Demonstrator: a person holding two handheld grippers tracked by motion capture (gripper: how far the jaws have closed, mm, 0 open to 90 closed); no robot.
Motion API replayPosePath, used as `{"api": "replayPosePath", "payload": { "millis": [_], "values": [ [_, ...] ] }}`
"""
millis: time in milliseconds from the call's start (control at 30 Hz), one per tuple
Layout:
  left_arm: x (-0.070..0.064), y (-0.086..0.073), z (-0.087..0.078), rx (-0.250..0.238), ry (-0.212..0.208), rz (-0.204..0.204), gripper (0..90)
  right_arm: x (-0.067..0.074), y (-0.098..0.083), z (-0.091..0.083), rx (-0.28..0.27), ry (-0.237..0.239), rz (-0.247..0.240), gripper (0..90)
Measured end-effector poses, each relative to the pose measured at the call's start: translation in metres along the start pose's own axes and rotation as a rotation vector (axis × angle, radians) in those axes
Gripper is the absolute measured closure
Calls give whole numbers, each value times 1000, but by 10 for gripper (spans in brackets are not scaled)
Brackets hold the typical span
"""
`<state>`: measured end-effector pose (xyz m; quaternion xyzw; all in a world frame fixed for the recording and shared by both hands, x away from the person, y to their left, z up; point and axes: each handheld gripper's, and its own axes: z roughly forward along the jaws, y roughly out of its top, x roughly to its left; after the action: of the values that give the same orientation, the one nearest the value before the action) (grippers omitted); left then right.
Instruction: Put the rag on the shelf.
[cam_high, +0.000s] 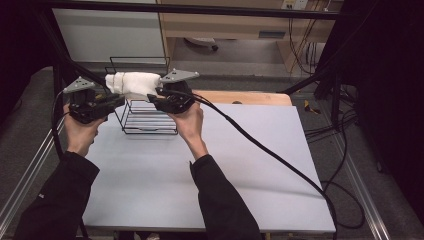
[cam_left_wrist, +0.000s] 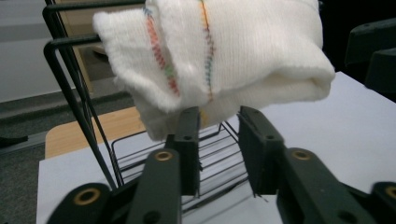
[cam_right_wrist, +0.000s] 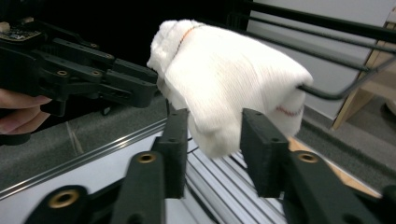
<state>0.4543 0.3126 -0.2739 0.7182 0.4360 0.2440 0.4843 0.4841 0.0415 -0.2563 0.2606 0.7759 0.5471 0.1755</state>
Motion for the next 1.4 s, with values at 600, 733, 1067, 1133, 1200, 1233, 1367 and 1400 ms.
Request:
{"api": "replayPosePath", "payload": {
  "millis": [600, 733, 1067, 1133, 1200, 1233, 1367, 1400],
  "values": [
    [-18, -62, -1, 96, -82, 20, 222, -30, -54, -66, 84, -10, 94, 114],
    [-22, -76, 2, 108, -96, 25, 172, -41, -73, -83, 84, -7, 133, 57],
    [-37, -109, 10, 127, -136, 44, 92, -61, -132, -120, 166, -15, 165, 6],
    [-41, -116, 10, 135, -138, 57, 89, -64, -145, -128, 176, -22, 175, 5],
    [-43, -124, 11, 141, -154, 51, 88, -68, -157, -137, 179, -27, 183, 4],
    [-44, -126, 11, 146, -158, 53, 88, -70, -164, -142, 174, -32, 187, 4],
    [-45, -140, 11, 165, -158, 60, 88, -76, -185, -158, 175, -41, 208, 3],
    [-45, -142, 11, 169, -157, 61, 89, -77, -190, -162, 175, -44, 215, 3]
  ]
}}
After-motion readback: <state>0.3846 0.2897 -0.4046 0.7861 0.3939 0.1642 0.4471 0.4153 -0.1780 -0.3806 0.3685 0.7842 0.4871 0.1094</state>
